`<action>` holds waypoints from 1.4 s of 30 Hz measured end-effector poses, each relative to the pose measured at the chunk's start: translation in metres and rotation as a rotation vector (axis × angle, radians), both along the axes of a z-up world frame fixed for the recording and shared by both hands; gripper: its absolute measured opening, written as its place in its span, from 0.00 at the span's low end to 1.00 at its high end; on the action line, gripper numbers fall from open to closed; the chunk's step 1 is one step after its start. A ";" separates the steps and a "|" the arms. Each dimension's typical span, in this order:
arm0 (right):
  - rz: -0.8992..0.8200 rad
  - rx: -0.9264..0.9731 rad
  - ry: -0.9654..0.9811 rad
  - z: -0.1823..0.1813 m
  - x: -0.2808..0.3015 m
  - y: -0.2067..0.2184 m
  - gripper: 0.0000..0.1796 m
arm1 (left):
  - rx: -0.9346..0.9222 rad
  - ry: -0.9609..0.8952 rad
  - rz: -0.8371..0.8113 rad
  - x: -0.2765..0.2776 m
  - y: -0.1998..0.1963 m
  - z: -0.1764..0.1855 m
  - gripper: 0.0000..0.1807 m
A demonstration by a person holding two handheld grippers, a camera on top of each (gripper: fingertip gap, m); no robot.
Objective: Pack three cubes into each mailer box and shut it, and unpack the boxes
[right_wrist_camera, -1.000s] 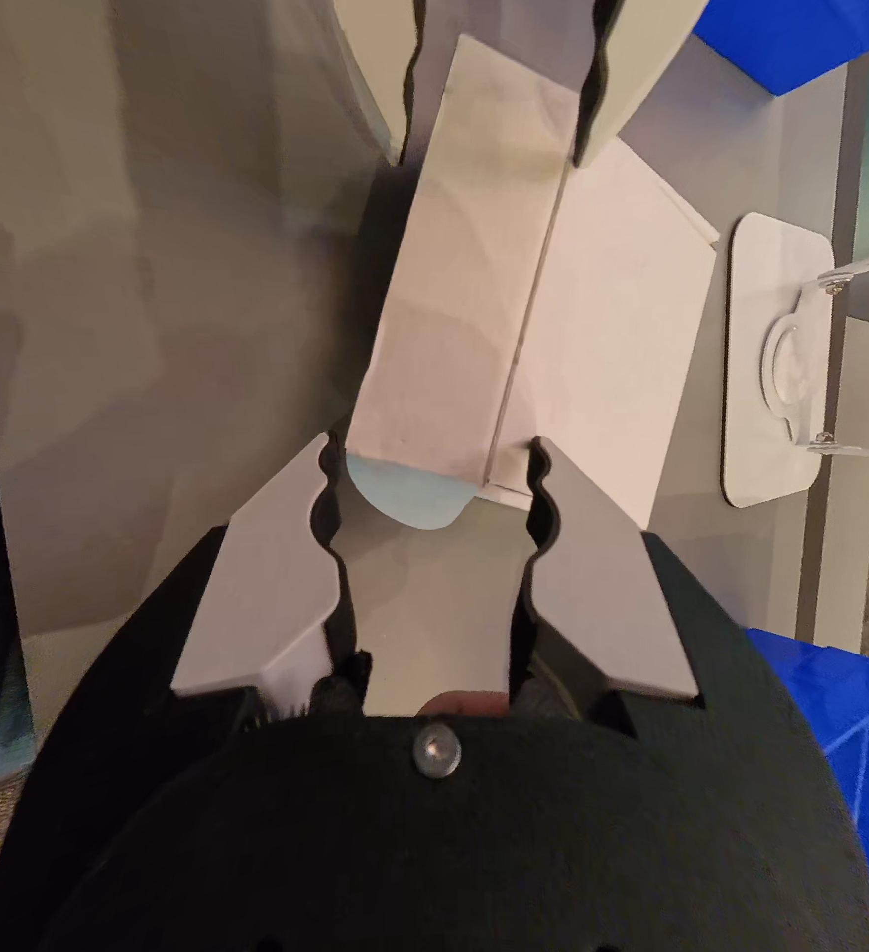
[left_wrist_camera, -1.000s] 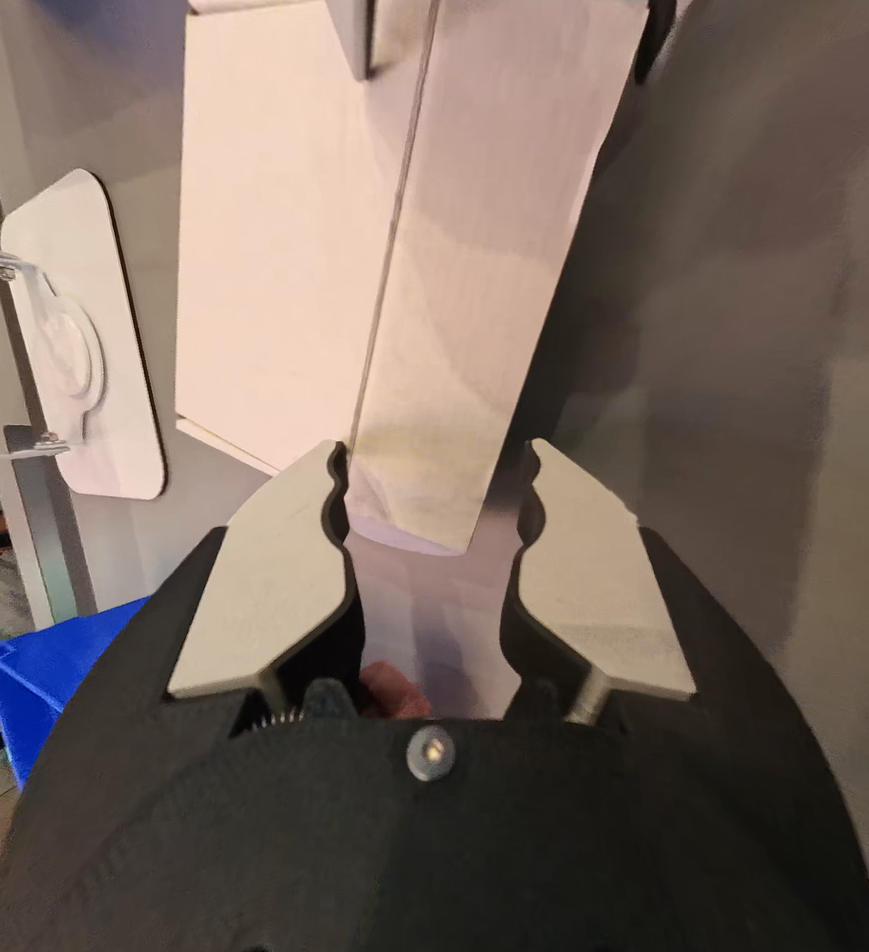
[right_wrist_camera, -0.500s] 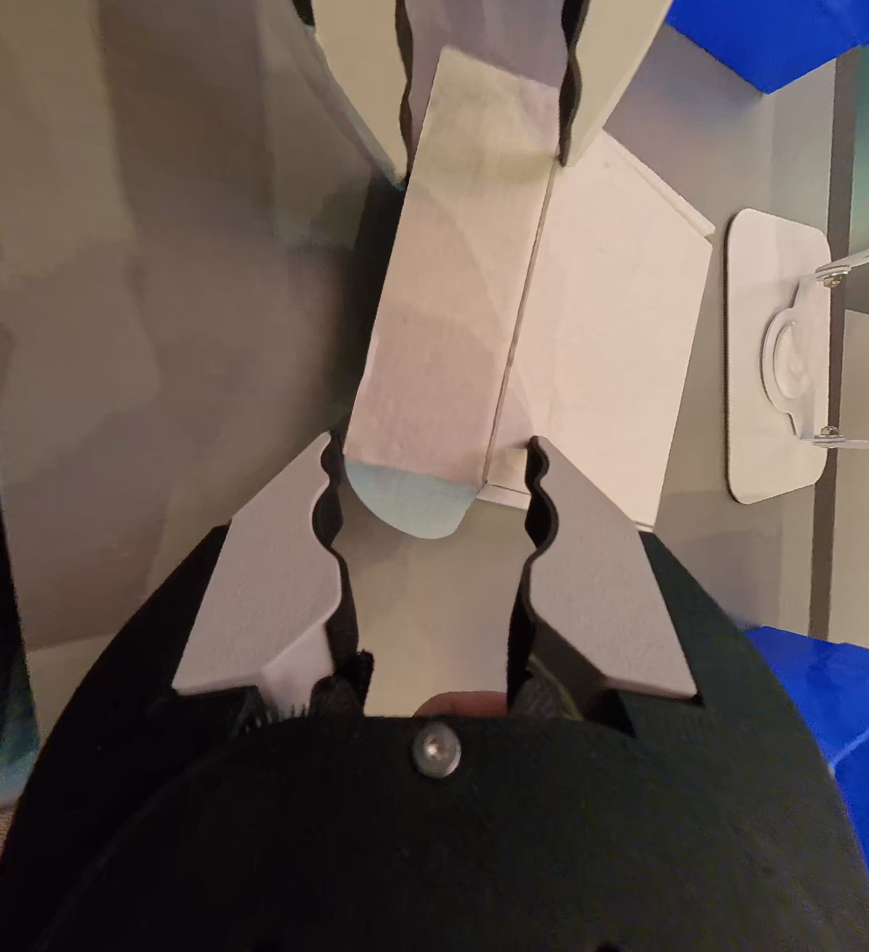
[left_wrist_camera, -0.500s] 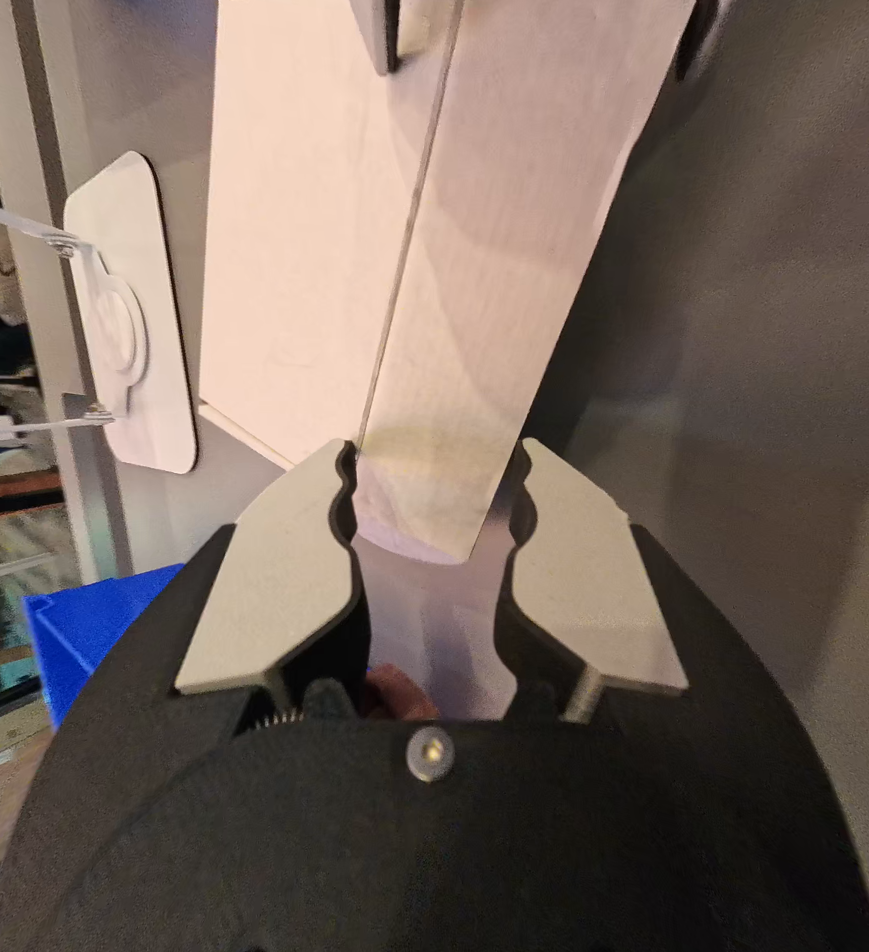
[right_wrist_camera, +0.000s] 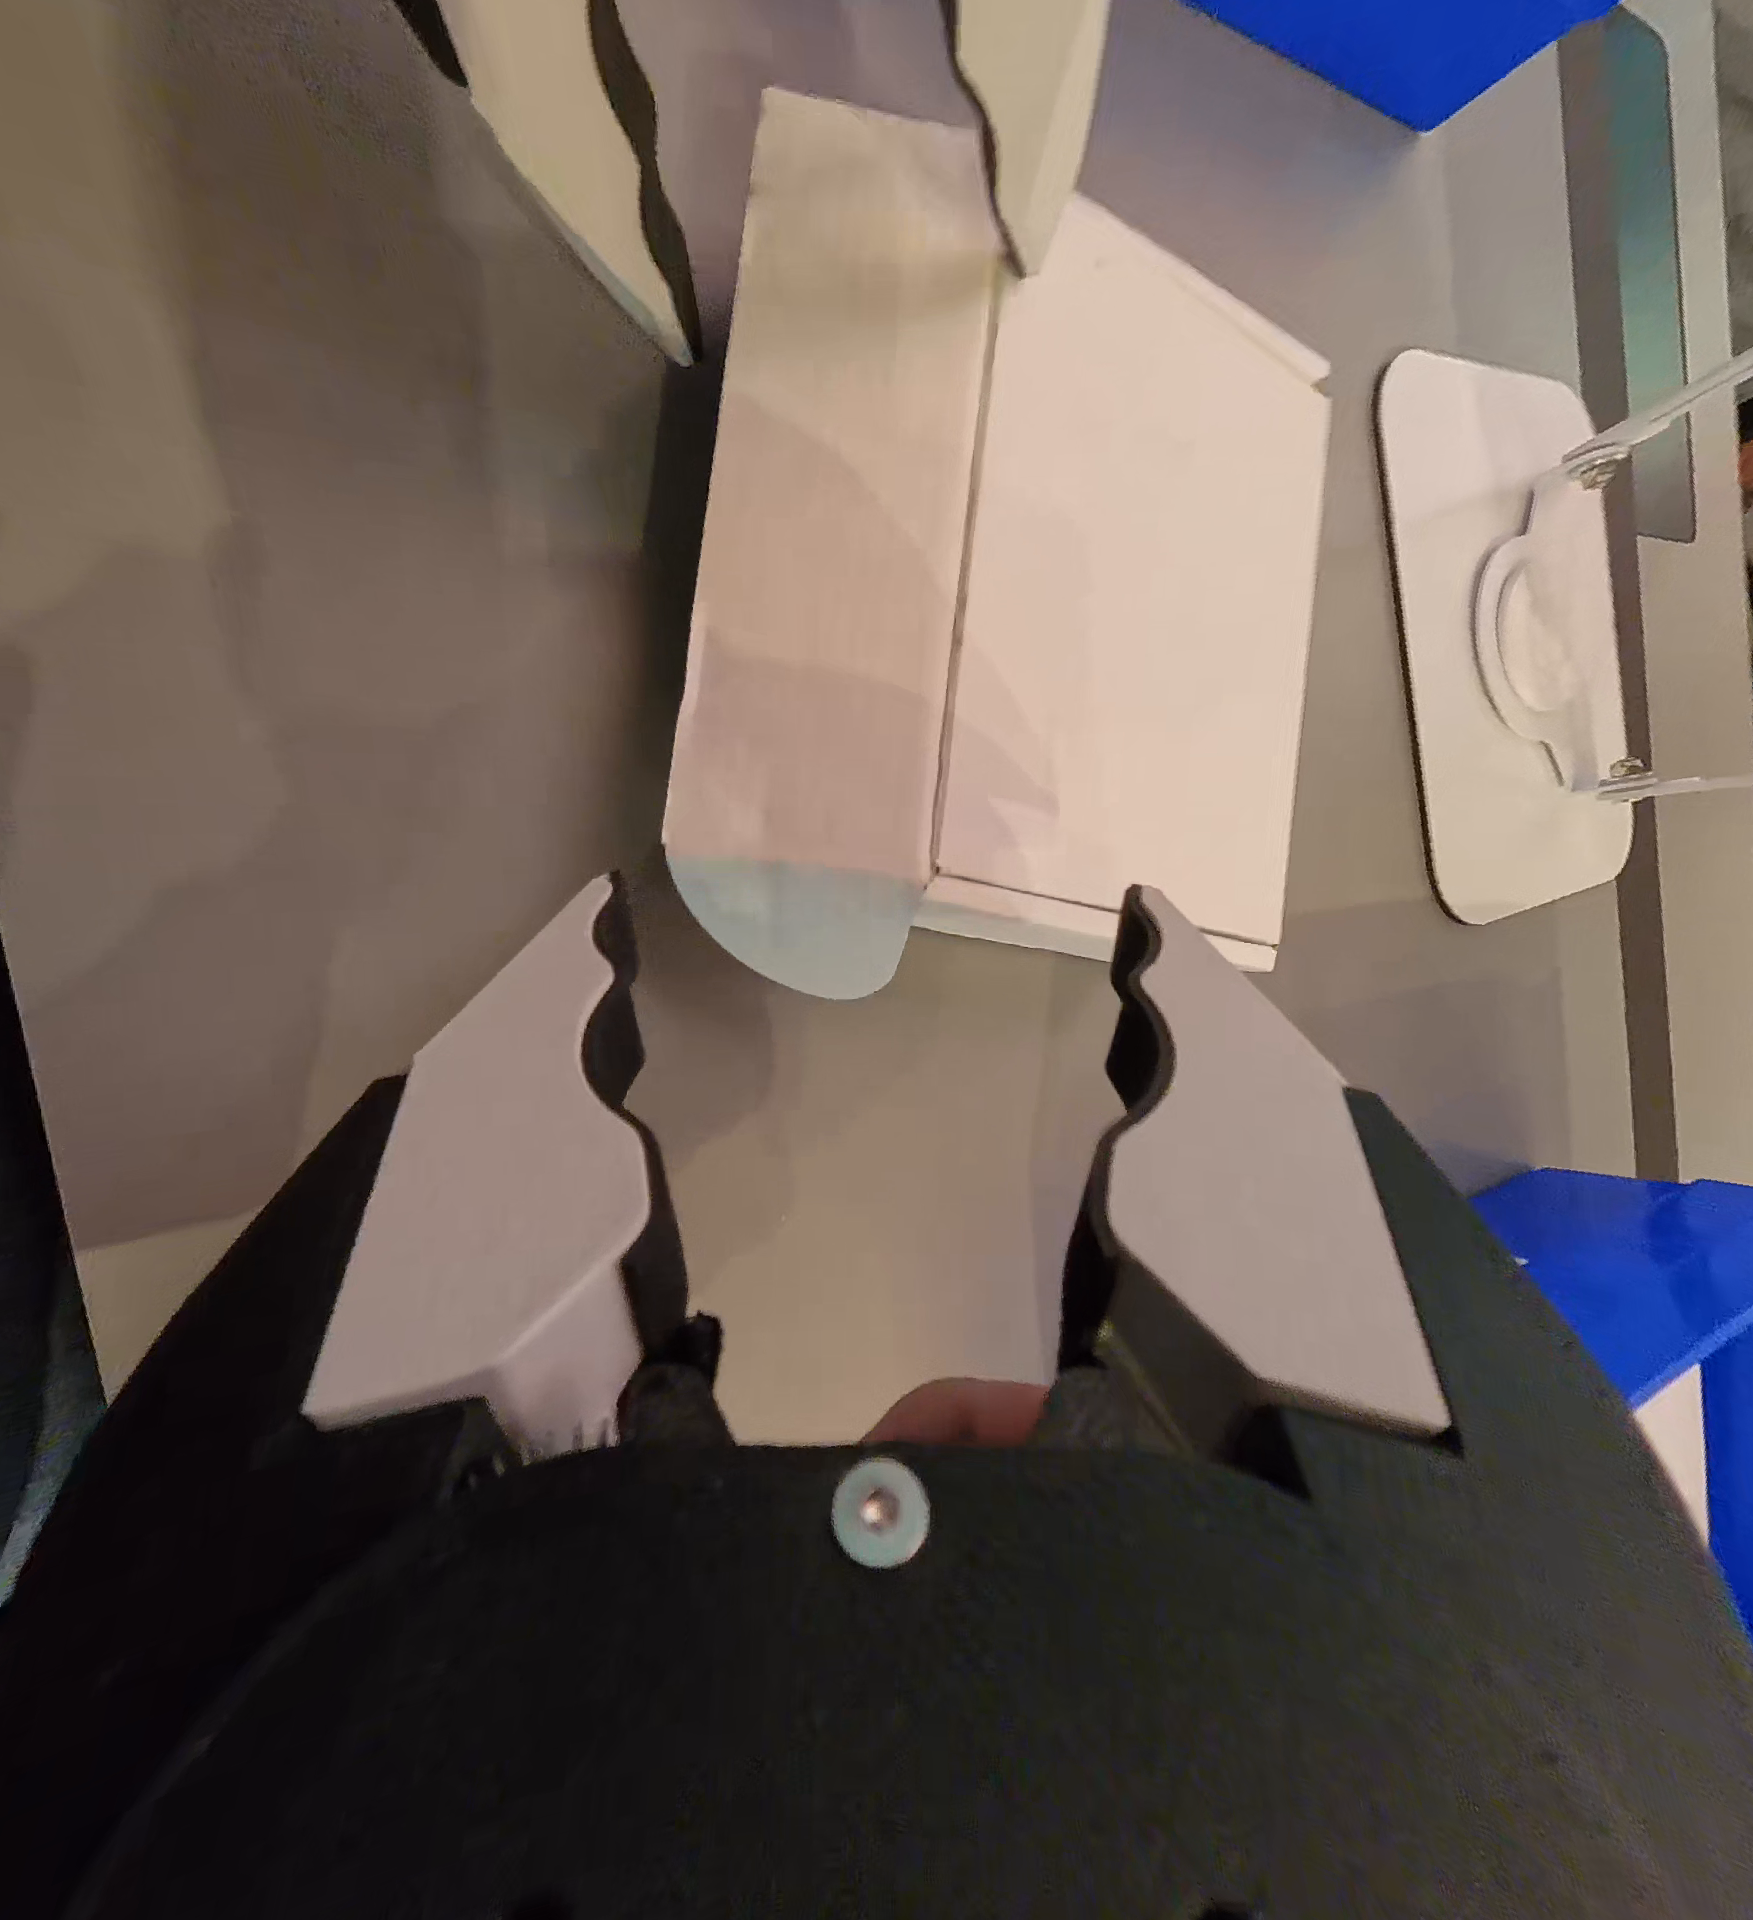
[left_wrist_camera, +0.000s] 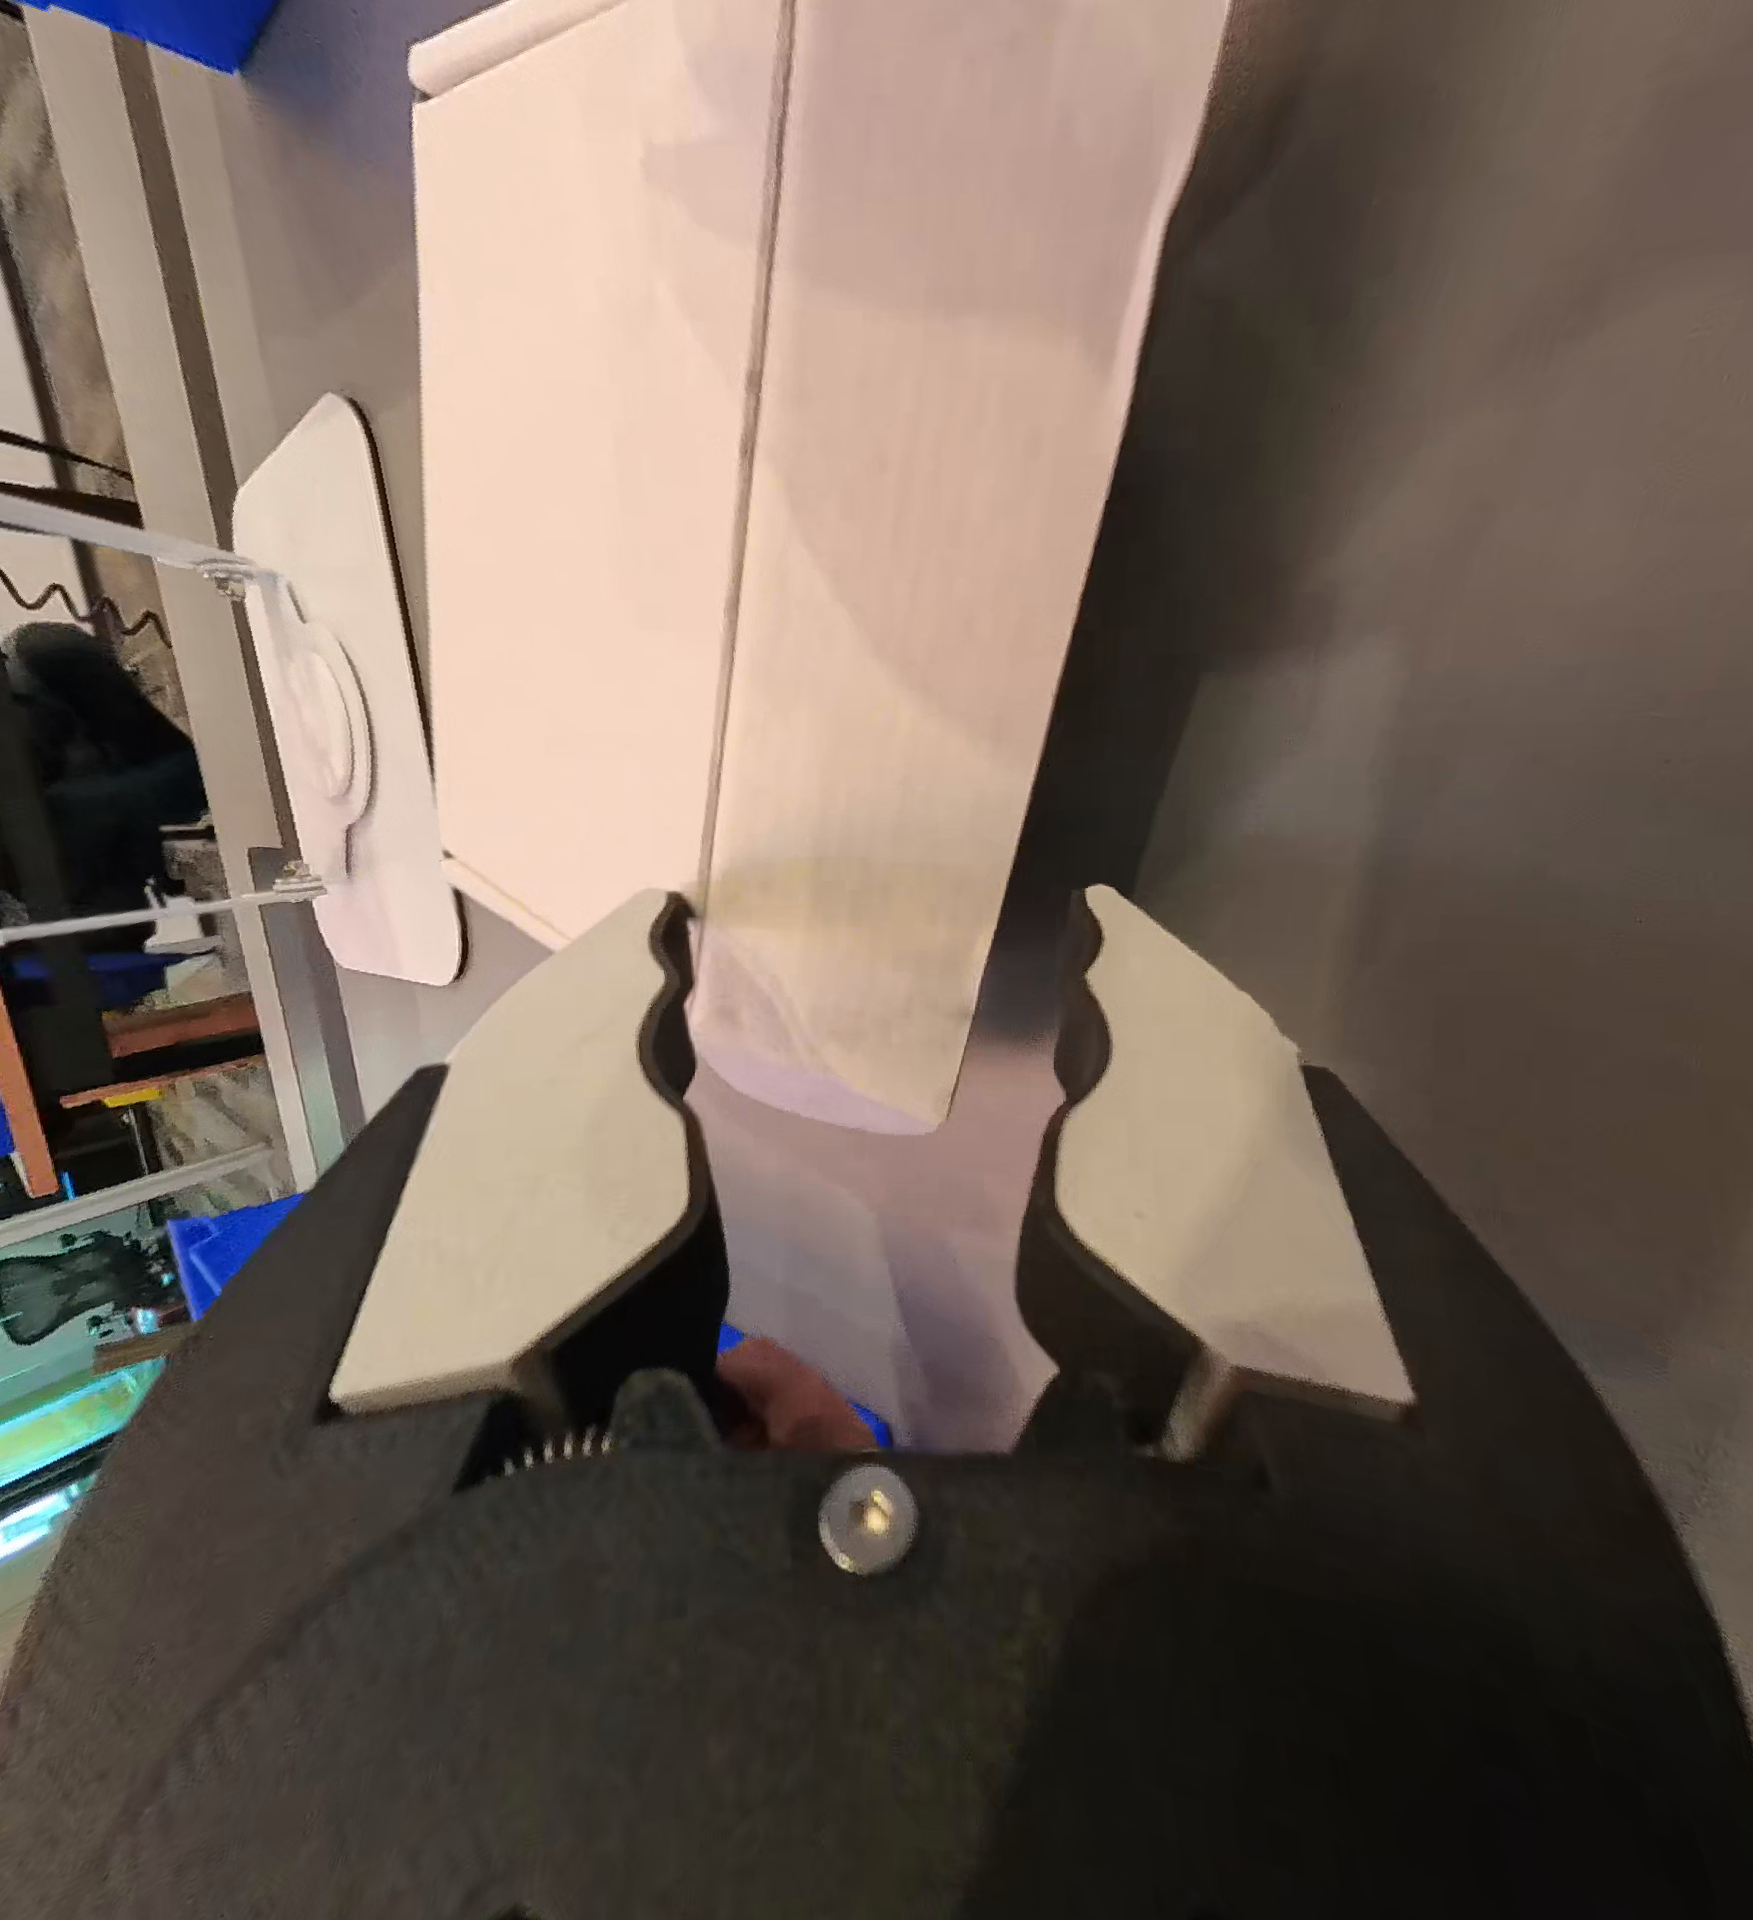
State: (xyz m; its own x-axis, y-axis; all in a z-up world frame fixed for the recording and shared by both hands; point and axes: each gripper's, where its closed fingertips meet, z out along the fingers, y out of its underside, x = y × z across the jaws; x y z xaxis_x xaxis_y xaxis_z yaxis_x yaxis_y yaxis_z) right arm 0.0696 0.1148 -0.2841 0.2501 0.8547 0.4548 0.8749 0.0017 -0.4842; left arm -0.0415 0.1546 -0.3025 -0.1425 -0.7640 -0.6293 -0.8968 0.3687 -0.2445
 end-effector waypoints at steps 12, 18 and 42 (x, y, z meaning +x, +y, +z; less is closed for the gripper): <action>-0.133 -0.059 0.088 -0.001 0.018 0.008 0.53 | -0.186 -0.229 0.248 -0.020 0.022 0.036 0.40; -0.219 -0.123 0.214 0.003 0.012 0.014 0.48 | -0.335 -0.234 0.316 -0.020 0.018 0.015 0.41; -0.332 -0.280 0.364 -0.015 0.022 0.032 0.39 | -0.630 -0.434 0.511 -0.013 0.001 0.001 0.34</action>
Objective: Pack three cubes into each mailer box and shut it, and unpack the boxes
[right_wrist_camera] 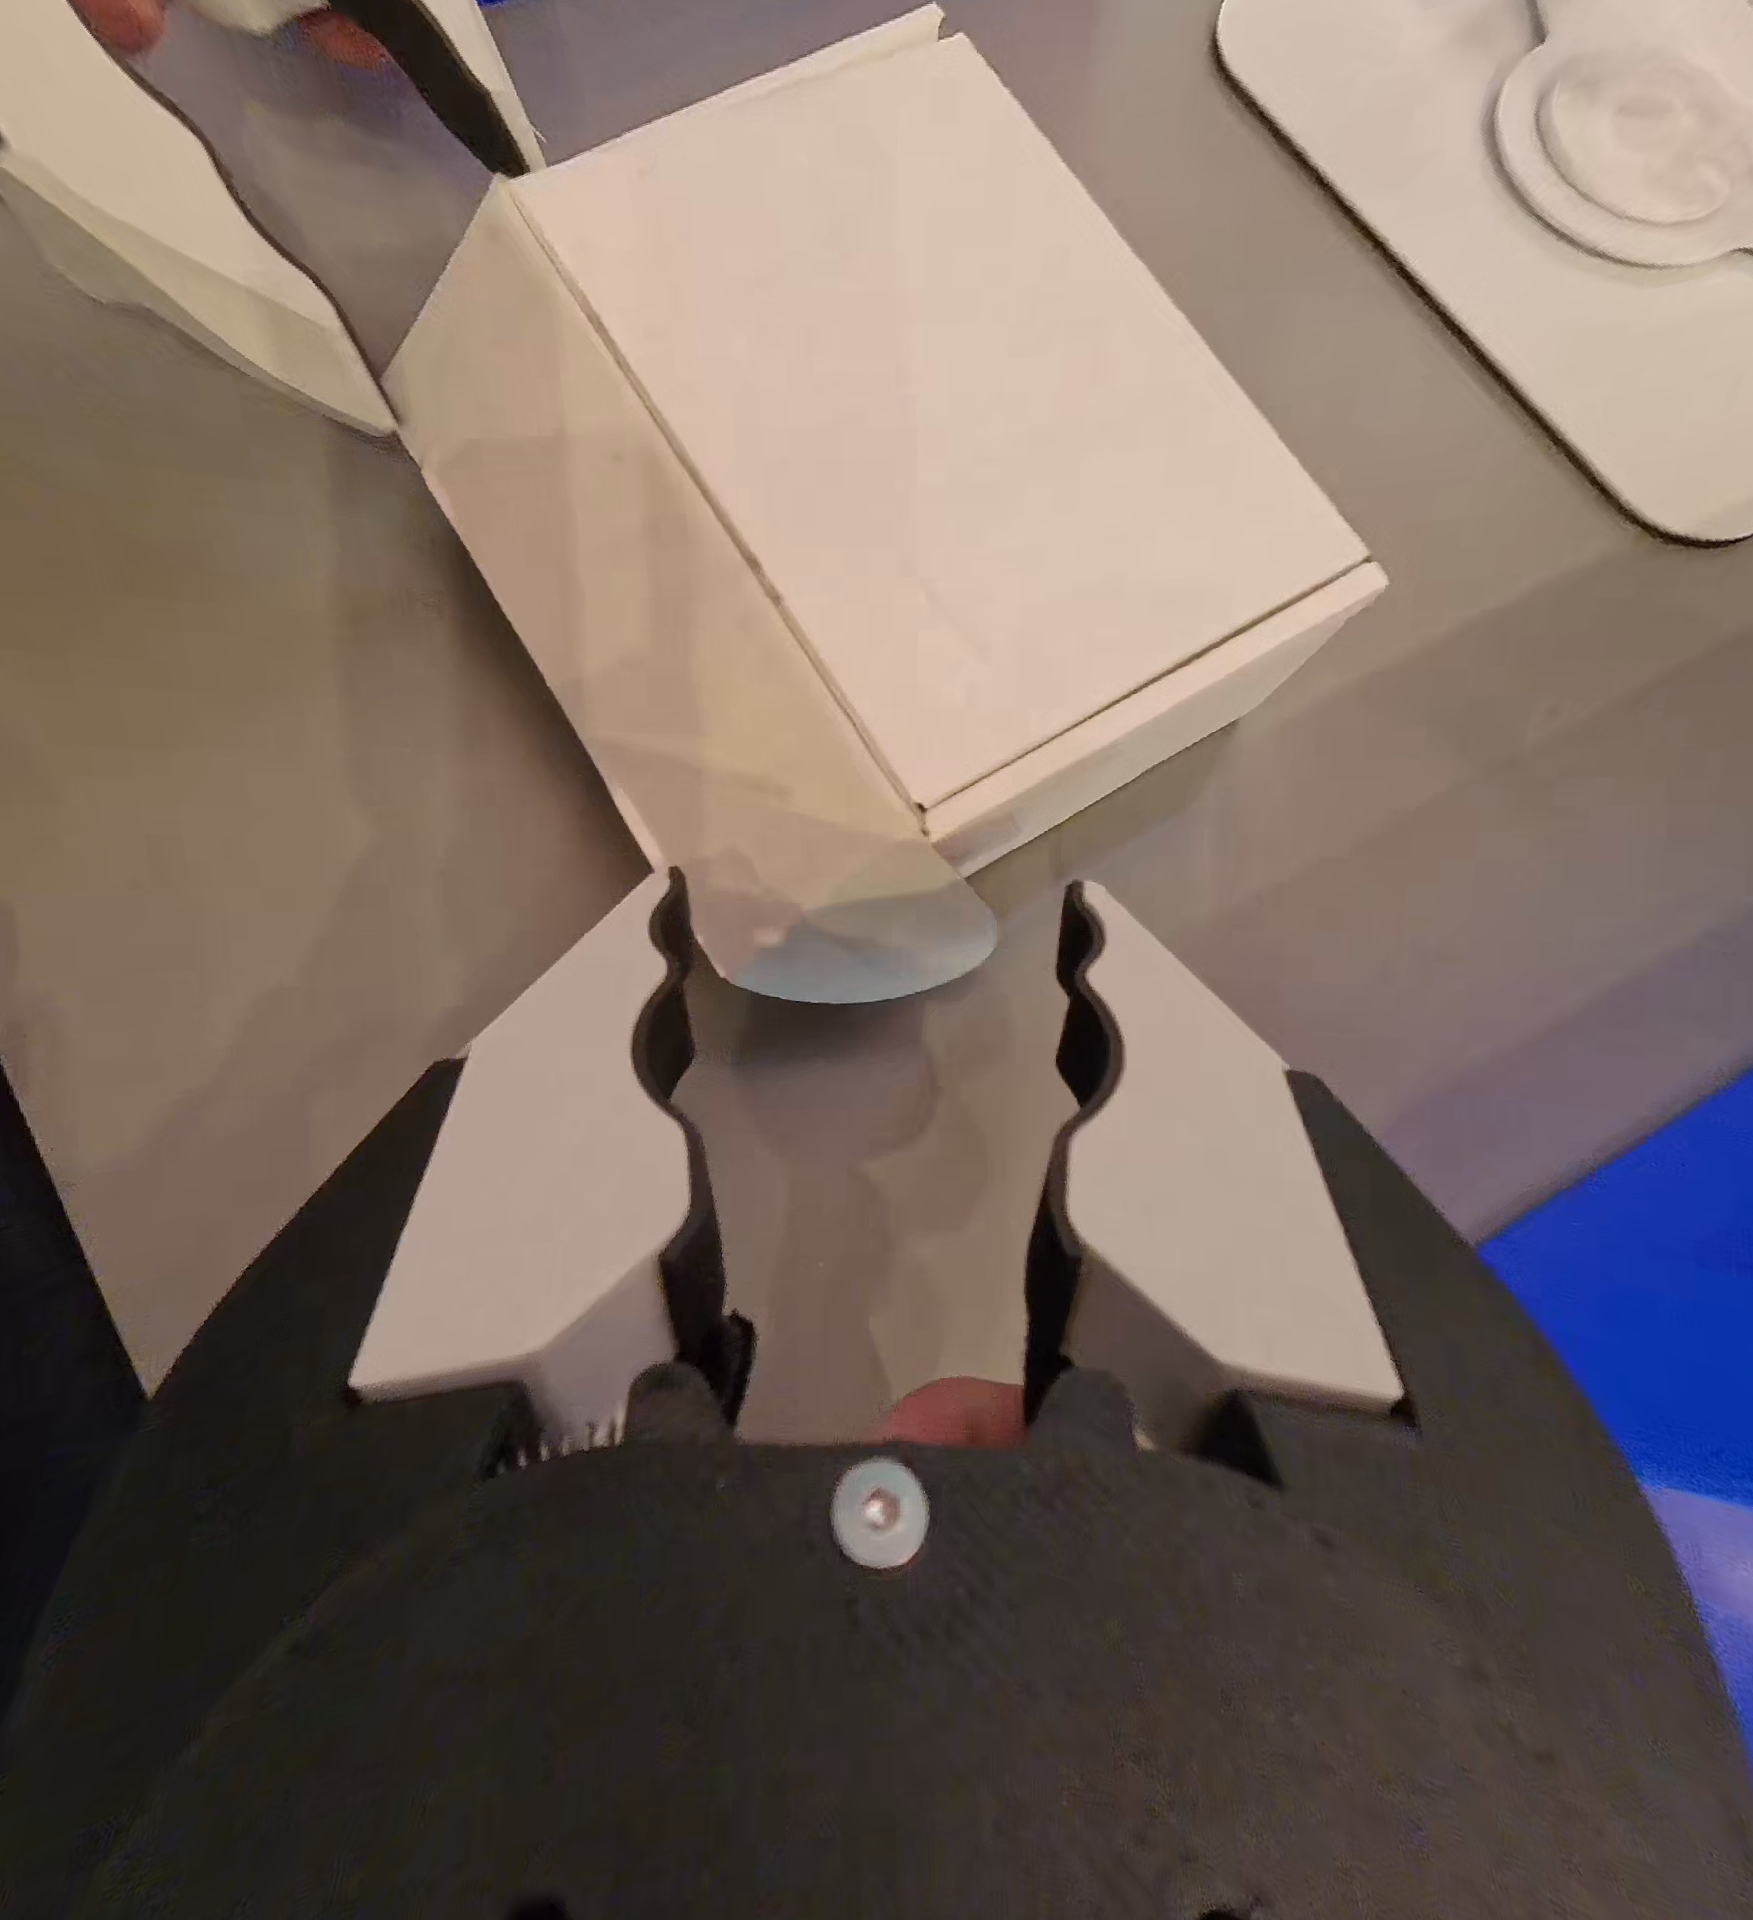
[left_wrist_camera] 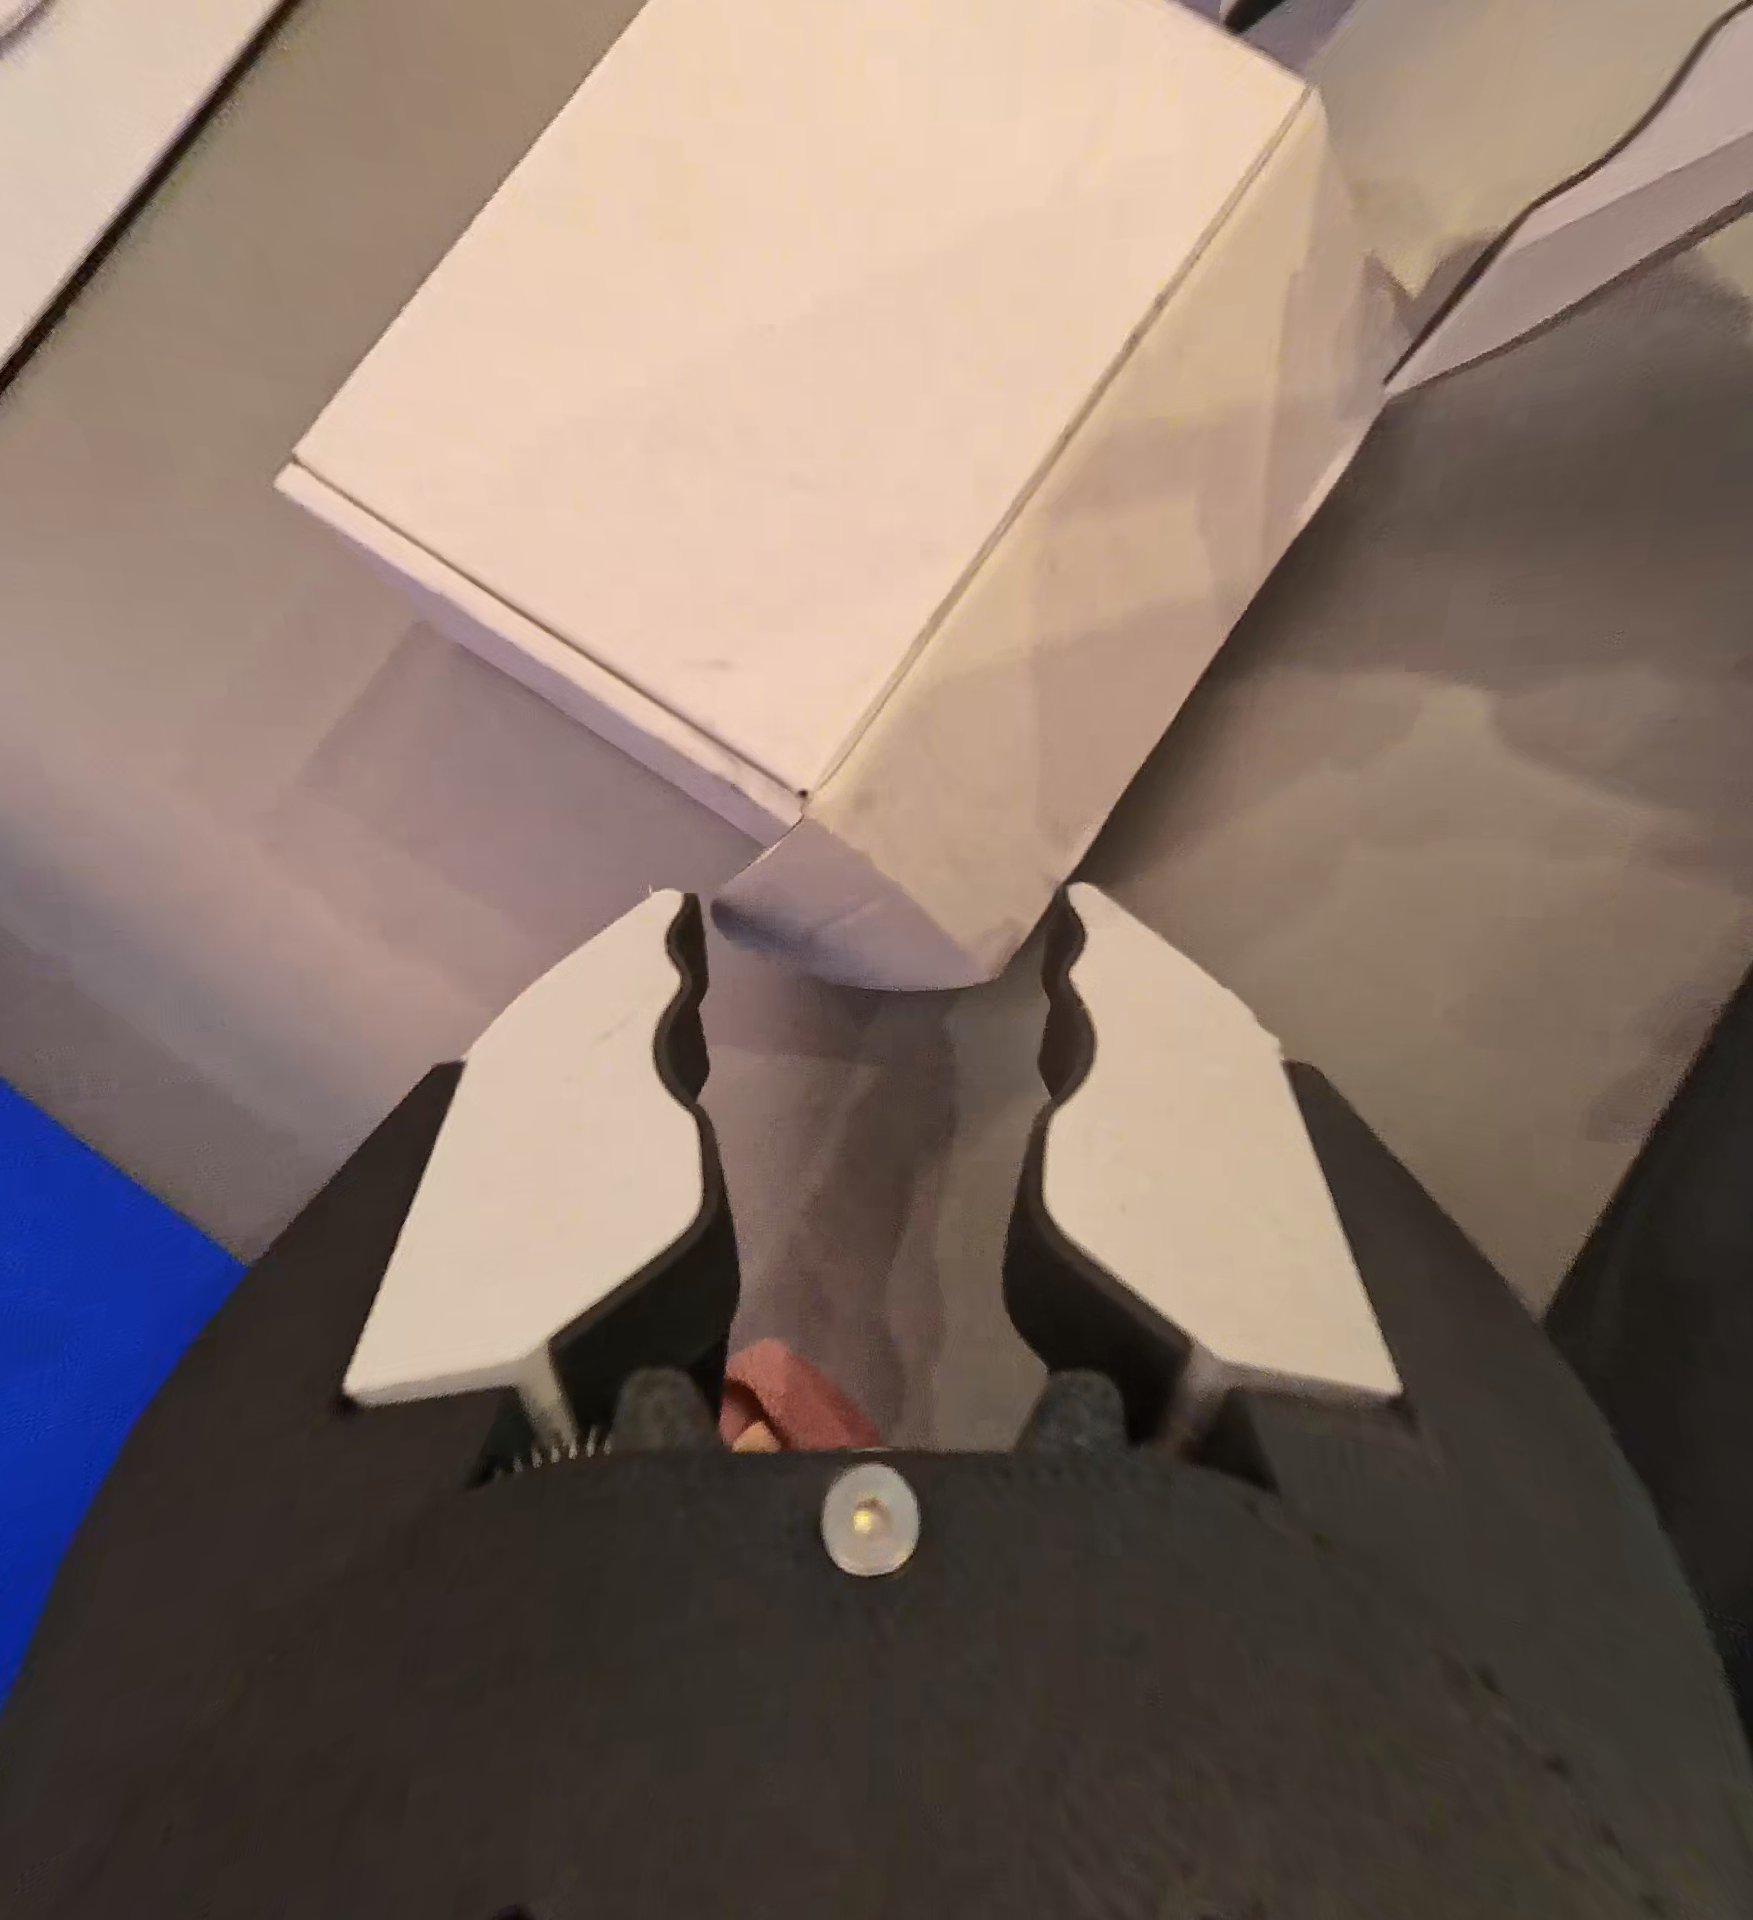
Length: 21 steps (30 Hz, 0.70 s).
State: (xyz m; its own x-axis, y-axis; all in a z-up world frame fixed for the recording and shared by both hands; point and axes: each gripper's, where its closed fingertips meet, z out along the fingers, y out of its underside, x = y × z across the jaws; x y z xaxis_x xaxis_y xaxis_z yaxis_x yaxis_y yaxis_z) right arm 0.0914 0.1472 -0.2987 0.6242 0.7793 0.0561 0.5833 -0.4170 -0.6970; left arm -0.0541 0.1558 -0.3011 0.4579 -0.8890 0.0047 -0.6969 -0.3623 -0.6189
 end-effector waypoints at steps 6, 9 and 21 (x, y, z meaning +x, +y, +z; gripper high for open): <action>-0.102 -0.046 0.015 -0.008 0.003 0.001 0.33 | -0.026 -0.008 -0.003 0.007 -0.003 -0.008 0.33; -0.100 -0.075 0.054 -0.007 0.002 -0.002 0.33 | -0.034 -0.014 0.002 0.006 -0.004 -0.008 0.32; -0.086 -0.140 0.137 -0.011 -0.008 -0.009 0.36 | -0.104 -0.076 0.006 0.011 -0.016 -0.008 0.32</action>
State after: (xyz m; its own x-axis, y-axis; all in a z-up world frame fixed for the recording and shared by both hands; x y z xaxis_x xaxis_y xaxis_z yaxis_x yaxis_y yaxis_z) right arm 0.0833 0.1385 -0.3098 0.6830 0.7171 -0.1386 0.4456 -0.5594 -0.6989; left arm -0.0435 0.1402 -0.3095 0.4577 -0.8793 0.1318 -0.6473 -0.4311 -0.6286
